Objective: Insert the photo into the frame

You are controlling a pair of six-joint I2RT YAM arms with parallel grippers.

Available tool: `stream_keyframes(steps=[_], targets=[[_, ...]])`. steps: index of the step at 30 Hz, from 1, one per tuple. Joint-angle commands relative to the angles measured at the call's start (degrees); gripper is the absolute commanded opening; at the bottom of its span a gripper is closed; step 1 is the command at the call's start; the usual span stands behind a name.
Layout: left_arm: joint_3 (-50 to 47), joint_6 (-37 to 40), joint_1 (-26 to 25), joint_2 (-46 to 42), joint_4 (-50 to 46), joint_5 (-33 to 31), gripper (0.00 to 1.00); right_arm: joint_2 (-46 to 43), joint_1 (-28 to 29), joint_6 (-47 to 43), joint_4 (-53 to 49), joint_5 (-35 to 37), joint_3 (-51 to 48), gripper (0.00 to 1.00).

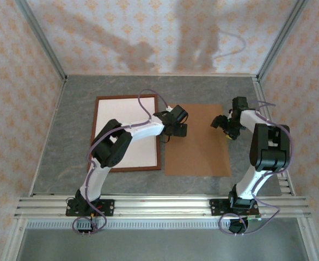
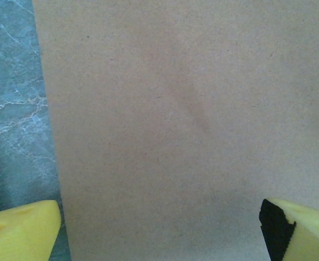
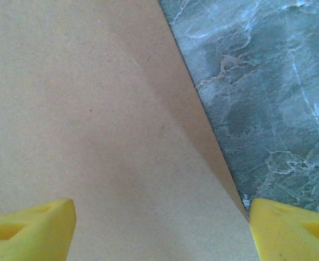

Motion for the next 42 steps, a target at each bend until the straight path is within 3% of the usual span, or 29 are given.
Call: stream_keyframes(steps=[1, 11, 18, 26, 31, 42], targets=[[1.5, 0.3, -0.2, 2.5, -3.3, -0.8, 0.95, 0.9, 0.1, 0.2, 0.5, -0.4, 1.7, 0.83], [4.0, -1.4, -1.6, 4.6, -3.4, 2.7, 0.97, 1.1, 0.1, -0.1, 0.2, -0.4, 2.4, 0.82], [8.6, -2.5, -1.9, 6.9, -3.9, 6.0, 0.97, -0.8, 0.1, -0.8, -2.2, 6.5, 3.9, 0.82], [9.5, -0.5, -1.3, 5.9, -6.4, 0.5, 0.98, -0.1, 0.1, -2.1, -3.5, 11.8, 3.8, 0.86], [6.9, -0.2, -1.2, 4.0, -5.5, -1.3, 0.98, 0.9, 0.1, -1.6, -1.8, 7.6, 2.8, 0.86], [4.2, -4.1, -2.1, 5.7, -1.7, 6.5, 0.99, 3.6, 0.1, -1.2, -0.1, 2.2, 0.5, 0.85]])
